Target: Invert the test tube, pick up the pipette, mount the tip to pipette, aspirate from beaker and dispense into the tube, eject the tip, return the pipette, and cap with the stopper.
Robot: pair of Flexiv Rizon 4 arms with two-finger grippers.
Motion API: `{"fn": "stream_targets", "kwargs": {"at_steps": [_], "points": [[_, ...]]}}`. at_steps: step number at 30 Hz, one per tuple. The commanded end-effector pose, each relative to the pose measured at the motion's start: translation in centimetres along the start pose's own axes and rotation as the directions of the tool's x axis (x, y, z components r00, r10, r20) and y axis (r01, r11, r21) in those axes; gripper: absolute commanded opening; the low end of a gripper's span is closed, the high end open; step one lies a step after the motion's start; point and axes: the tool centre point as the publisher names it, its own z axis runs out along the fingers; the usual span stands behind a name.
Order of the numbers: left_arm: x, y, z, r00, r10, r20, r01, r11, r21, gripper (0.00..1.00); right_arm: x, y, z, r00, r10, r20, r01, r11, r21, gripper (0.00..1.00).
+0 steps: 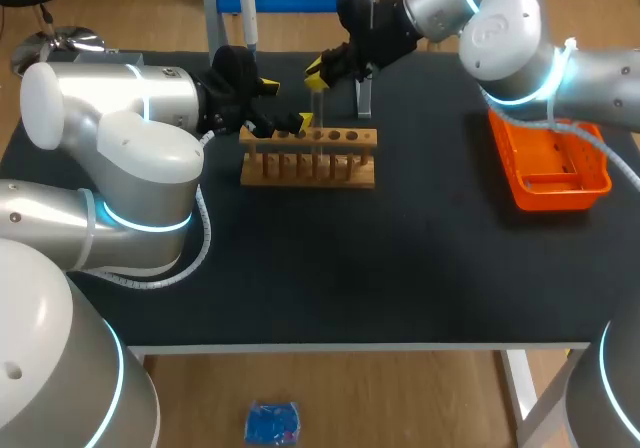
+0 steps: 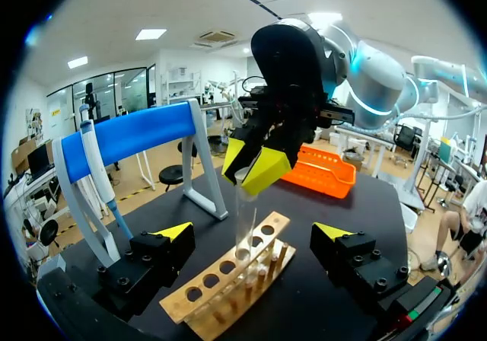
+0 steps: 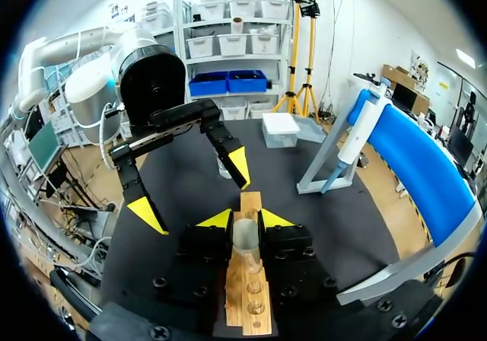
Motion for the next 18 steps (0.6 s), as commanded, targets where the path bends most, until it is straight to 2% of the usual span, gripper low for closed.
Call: {"fn": "stream_targets", "kwargs": {"at_steps": [1,2,3,13,18], "points": [[0.0,0.0,0.1,1.000,0.000,0.002,0.000,1.000,0.000,1.00,-0.1,-0.7,0.6,1.000,0.002,0.007,-0.002,1.000,0.009,0.31],[0.0,0.0,0.1,1.000,0.000,0.002,0.000,1.000,0.000,1.00,-0.1,-0.6,0.5,1.000,0.002,0.010,-0.002,1.000,0.009,0.90],[0.0,0.0,0.1,1.000,0.000,0.002,0.000,1.000,0.000,1.00,-0.2,-0.4,0.3,1.000,0.002,0.011,-0.002,1.000,0.007,1.00],[0.0,0.0,0.1,1.000,0.000,0.002,0.000,1.000,0.000,1.00,-0.3,1.2,-1.5,1.000,0.004,-0.003,-0.005,0.999,-0.053,1.00],[0.0,0.0,0.1,1.000,0.000,0.002,0.000,1.000,0.000,1.00,-0.1,1.8,-2.4,0.999,0.002,-0.041,-0.006,0.995,-0.100,1.00]]}}
